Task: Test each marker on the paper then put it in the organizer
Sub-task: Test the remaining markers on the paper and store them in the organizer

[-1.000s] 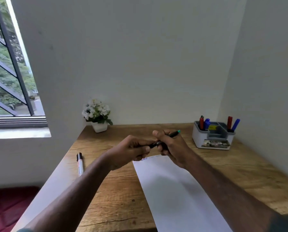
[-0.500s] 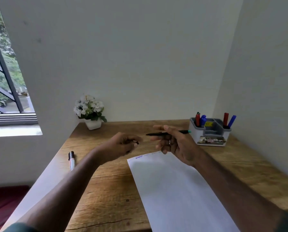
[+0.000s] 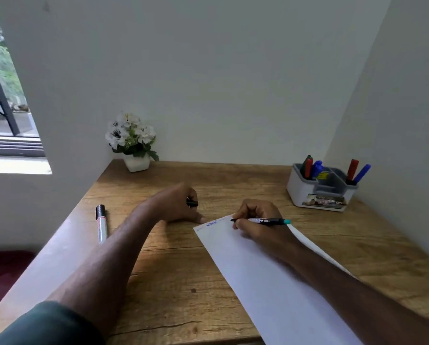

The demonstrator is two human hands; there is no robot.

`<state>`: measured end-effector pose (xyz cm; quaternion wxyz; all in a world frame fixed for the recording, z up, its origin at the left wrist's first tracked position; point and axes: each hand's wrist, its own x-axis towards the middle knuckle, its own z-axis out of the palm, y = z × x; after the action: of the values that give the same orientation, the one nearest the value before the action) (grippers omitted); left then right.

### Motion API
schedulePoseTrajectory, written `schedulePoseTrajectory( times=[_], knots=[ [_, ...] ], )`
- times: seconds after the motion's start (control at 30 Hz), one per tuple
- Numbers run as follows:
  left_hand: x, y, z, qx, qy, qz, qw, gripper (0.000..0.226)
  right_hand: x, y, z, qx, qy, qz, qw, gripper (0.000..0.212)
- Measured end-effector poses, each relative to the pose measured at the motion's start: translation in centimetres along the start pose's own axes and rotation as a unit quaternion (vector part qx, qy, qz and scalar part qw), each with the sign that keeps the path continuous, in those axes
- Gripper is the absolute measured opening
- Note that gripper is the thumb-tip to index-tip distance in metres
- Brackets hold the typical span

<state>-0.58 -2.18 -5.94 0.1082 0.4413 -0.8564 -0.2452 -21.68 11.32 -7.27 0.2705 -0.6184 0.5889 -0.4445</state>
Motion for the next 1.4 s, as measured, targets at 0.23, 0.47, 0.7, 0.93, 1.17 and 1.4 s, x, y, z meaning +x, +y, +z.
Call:
schedulePoseTrajectory(
  times=[0.23,0.47,0.7,0.93,1.17,1.4],
  knots=[
    [-0.4,-0.3,-0.6,0.008,-0.019,0.018,1.000,0.028,2.0,-1.4,4.2,-0.063,-0.033,-0.023,0.997,0.012],
    [-0.6,-0.2,-0.7,0.014,-0.034,0.005,0.999,0.035,2.0,-0.6,5.5,-0.009,-0.043,-0.044,0.998,0.022],
    [-0.8,-0.3,-0.6,0.000,-0.038,-0.004,0.999,0.034,2.1,-0.2,5.7,-0.021,-0.058,-0.050,0.997,0.026],
    [-0.9,-0.3,-0.5,0.002,-0.033,0.001,0.999,0.033,2.0,-0.3,5.6,-0.029,-0.063,-0.058,0.996,0.031],
    [-1.1,-0.1,-0.5,0.001,-0.036,0.000,0.999,0.032,2.1,-0.2,5.6,-0.021,-0.059,-0.061,0.996,0.030],
    [-1.1,-0.1,-0.5,0.002,-0.035,-0.004,0.999,0.032,2.1,-0.2,5.5,-0.019,-0.057,-0.059,0.996,0.032]
  ],
)
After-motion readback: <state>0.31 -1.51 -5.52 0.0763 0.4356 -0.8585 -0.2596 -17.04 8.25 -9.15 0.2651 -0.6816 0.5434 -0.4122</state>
